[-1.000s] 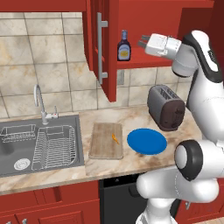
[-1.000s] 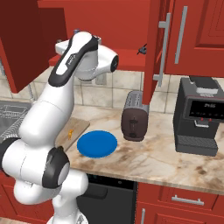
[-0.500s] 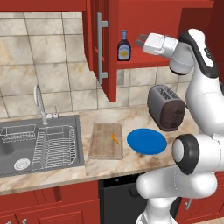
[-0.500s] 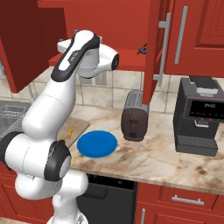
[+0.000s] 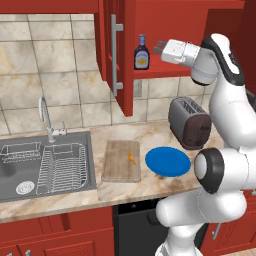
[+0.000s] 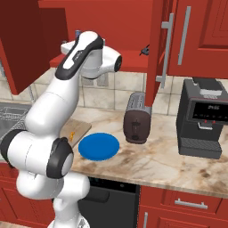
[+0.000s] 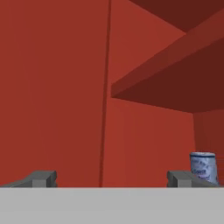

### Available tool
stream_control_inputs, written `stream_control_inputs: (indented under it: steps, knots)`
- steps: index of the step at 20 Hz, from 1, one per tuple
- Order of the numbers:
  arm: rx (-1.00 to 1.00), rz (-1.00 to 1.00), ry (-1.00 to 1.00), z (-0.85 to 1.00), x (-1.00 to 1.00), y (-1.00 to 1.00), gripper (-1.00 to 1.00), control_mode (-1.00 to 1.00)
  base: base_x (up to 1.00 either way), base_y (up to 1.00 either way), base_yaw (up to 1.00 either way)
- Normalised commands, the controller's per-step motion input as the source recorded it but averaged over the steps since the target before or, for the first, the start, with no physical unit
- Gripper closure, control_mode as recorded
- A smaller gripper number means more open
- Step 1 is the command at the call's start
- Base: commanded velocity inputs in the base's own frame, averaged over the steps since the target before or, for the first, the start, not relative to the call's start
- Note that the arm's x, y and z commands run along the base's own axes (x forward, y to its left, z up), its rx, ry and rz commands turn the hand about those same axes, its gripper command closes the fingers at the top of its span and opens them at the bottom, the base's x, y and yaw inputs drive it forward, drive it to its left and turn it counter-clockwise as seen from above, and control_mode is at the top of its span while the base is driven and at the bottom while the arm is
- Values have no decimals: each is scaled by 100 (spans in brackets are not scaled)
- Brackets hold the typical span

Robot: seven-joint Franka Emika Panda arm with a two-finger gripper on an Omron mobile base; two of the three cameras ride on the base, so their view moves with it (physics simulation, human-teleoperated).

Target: Pick the shrimp from the plate and place it on the cutting board. Then pick the condiment bottle from the cabinet and place it next to the cutting board.

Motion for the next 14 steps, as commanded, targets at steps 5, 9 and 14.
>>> stream_control_inputs:
  steps: [5, 9, 14]
  knots:
    - [0, 0, 0, -3, 20, 0, -100, -100, 0, 0, 0]
    - [0, 0, 0, 0, 20, 0, -100, -100, 0, 0, 0]
    - [0, 0, 0, 0, 20, 0, -100, -100, 0, 0, 0]
